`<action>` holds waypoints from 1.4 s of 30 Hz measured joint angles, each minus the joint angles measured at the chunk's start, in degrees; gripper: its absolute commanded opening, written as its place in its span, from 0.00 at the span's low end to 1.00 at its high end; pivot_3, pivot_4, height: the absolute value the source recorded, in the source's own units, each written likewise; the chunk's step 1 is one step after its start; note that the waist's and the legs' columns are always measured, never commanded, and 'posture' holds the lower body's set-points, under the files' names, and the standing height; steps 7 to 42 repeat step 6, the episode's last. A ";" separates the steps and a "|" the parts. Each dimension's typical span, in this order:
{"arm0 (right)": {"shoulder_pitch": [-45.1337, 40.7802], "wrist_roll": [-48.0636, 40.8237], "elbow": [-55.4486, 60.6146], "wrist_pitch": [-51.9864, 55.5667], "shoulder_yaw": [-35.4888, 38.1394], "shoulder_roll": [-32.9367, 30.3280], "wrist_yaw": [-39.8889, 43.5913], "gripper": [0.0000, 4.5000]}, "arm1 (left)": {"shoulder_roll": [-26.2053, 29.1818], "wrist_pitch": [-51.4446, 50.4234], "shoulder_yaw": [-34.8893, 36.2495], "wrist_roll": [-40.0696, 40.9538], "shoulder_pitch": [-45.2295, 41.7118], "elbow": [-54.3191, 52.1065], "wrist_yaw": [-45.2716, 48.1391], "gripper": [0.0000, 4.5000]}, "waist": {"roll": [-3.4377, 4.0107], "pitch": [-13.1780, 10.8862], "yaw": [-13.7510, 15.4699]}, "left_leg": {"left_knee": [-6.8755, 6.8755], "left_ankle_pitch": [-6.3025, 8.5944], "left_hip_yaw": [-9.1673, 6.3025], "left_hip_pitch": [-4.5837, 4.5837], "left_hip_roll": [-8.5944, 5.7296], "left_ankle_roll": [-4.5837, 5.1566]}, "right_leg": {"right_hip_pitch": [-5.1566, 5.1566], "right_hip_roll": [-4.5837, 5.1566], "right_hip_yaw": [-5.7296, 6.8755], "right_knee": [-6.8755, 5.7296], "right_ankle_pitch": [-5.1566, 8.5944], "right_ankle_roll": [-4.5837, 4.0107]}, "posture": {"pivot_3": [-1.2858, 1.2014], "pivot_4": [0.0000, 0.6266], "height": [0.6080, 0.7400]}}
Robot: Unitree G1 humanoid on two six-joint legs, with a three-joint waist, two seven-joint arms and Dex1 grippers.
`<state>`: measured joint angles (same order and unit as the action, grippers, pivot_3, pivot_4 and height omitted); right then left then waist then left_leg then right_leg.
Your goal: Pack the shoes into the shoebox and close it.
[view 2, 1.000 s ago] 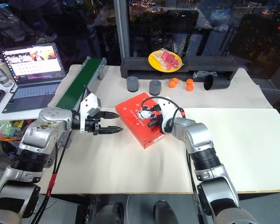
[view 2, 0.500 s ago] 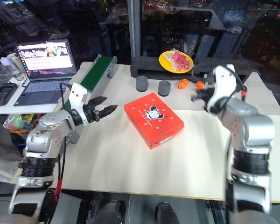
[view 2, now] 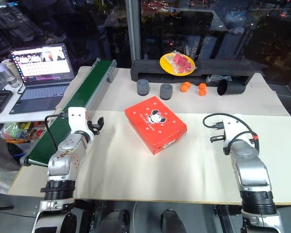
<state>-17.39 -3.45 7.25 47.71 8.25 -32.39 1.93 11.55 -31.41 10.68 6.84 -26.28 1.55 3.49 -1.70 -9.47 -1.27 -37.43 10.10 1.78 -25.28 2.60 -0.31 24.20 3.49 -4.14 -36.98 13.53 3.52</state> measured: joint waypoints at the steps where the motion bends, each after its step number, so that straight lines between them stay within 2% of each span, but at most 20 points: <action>1: 0.29 0.11 -0.44 -0.57 0.45 0.64 -0.31 0.01 | 0.07 0.28 -0.01 0.01 -0.05 0.23 0.08 0.73 | 0.00 0.00 0.15 | 0.00 0.00 0.00 0.00 0.00 0.00 | 0.00 0.00 0.00 0.00 0.00 0.00 | 0.52 0.24 0.84; 6: 1.11 -0.09 -2.12 -3.45 3.87 3.92 -0.90 0.01 | 0.25 0.96 -0.15 0.26 -0.10 1.30 1.16 0.73 | 0.00 0.00 0.36 | 0.00 0.00 0.00 0.00 0.00 0.00 | -0.01 0.00 0.00 0.00 0.00 0.00 | 0.52 0.24 0.84; 42: 1.11 -0.09 -2.12 -3.45 3.87 3.92 -0.90 0.01 | 0.25 0.96 -0.15 0.26 -0.10 1.30 1.16 0.73 | 0.00 0.00 0.36 | 0.00 0.00 0.00 0.00 0.00 0.00 | -0.01 0.00 0.00 0.00 0.00 0.00 | 0.52 0.24 0.84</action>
